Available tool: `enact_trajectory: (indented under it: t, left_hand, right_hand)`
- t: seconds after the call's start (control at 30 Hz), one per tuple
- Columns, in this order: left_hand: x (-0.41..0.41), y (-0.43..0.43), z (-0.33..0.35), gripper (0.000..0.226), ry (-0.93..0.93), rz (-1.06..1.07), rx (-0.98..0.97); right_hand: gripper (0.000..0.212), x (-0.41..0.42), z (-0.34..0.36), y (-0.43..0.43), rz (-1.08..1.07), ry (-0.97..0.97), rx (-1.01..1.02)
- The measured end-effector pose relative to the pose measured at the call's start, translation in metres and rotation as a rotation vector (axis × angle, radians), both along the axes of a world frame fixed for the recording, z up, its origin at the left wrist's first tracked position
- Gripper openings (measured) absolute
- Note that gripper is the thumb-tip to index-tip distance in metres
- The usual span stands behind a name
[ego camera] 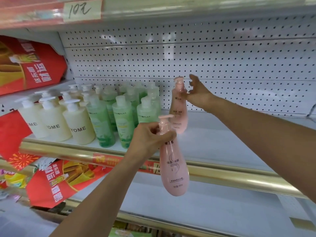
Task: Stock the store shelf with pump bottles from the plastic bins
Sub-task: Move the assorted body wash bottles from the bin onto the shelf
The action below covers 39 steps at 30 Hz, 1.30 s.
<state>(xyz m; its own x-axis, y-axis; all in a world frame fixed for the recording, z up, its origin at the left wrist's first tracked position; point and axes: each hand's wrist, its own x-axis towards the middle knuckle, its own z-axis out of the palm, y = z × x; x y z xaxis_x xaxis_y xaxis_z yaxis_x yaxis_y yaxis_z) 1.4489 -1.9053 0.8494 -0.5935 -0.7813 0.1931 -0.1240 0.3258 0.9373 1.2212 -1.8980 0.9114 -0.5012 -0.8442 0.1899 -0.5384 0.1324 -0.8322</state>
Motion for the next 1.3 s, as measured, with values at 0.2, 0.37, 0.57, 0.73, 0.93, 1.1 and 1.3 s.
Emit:
enact_trajectory:
  t: [0.2, 0.37, 0.57, 0.73, 0.93, 1.1, 1.3]
  left_hand:
    - [-0.003, 0.001, 0.032, 0.023, 0.028, -0.033, -0.105]
    - [-0.022, 0.000, 0.068, 0.014, 0.112, -0.082, -0.177]
    - [-0.039, -0.012, 0.086, 0.043, 0.002, -0.124, -0.334]
    - [-0.044, -0.026, 0.082, 0.055, -0.329, 0.018, -0.731]
    - [-0.049, -0.033, 0.076, 0.059, -0.458, 0.063, -0.857]
    - [-0.050, -0.034, 0.075, 0.061, -0.495, 0.080, -0.817]
    - [-0.037, -0.009, 0.073, 0.078, -0.458, 0.112, -0.796]
  right_hand:
    - [0.040, 0.039, -0.028, 0.104, 0.359, -0.076, -0.058]
    - [0.042, 0.060, -0.064, 0.119, 0.333, 0.008, 0.052]
    - [0.041, 0.052, -0.071, 0.094, 0.156, -0.012, -0.066]
    - [0.045, 0.050, -0.084, 0.076, 0.112, 0.004, -0.010]
    - [0.042, 0.054, -0.094, 0.066, 0.059, 0.042, 0.038]
    - [0.047, 0.054, -0.090, 0.064, 0.052, 0.140, 0.155]
    - [0.073, 0.059, -0.065, 0.098, -0.013, 0.424, 0.133]
